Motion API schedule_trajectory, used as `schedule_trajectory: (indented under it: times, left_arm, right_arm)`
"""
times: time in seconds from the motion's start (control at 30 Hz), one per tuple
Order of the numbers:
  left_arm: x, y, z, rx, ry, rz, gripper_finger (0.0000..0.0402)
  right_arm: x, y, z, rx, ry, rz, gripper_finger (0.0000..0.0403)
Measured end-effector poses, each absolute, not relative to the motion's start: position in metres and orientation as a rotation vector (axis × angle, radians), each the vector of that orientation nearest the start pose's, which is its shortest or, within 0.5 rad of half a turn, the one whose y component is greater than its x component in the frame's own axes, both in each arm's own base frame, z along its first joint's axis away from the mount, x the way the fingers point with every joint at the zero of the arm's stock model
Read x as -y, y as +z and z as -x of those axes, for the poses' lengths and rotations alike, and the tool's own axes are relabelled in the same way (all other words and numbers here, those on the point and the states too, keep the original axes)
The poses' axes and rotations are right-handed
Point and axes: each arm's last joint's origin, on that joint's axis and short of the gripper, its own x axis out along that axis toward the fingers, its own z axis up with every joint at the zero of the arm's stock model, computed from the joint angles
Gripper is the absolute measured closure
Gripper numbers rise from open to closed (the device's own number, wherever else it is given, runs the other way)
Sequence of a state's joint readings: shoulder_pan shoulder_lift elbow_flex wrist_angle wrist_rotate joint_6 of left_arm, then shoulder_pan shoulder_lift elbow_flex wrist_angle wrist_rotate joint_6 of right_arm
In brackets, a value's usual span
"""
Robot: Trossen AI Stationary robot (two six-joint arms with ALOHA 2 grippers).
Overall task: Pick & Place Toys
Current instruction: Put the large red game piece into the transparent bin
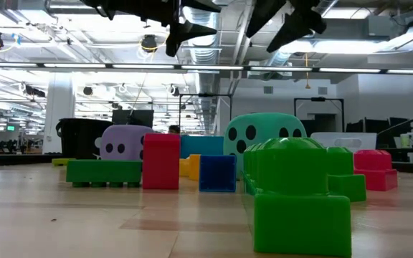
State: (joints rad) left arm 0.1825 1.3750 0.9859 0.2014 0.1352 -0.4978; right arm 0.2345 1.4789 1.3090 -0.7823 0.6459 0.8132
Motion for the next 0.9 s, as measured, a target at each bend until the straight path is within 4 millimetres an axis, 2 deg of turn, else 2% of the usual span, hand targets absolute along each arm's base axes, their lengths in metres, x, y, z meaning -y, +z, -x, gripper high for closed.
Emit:
schedule_trajectory:
  times: [0.17, 0.3, 0.47, 0.6, 0.7, 0.8, 0.9]
  left_arm:
    - [-0.052, 0.307, -0.308, -0.178, 0.068, 0.502, 0.0202]
    - [-0.056, 0.307, -0.308, -0.173, 0.08, 0.502, 0.0203]
    - [-0.062, 0.307, -0.307, -0.168, 0.099, 0.503, 0.0203]
    - [-0.064, 0.307, -0.306, -0.166, 0.105, 0.504, 0.0204]
    - [-0.063, 0.307, -0.306, -0.167, 0.101, 0.509, 0.0203]
    - [-0.059, 0.307, -0.307, -0.171, 0.088, 0.507, 0.02]
    - [-0.053, 0.307, -0.308, -0.176, 0.072, 0.511, 0.0199]
  right_arm:
    - [-0.042, 0.326, -0.288, -0.623, -0.644, -0.357, 0.0097]
    - [-0.036, 0.346, -0.268, -0.586, -0.591, -0.394, 0.0097]
    - [-0.039, 0.369, -0.236, -0.56, -0.519, -0.363, 0.0097]
    - [-0.046, 0.362, -0.213, -0.754, -0.433, -0.316, 0.0097]
    - [-0.058, 0.351, -0.206, -0.954, -0.296, -0.237, 0.0097]
    - [-0.074, 0.338, -0.207, -1.105, -0.117, -0.001, 0.0097]
    - [-0.087, 0.323, -0.21, -1.168, 0.024, 0.285, 0.0097]
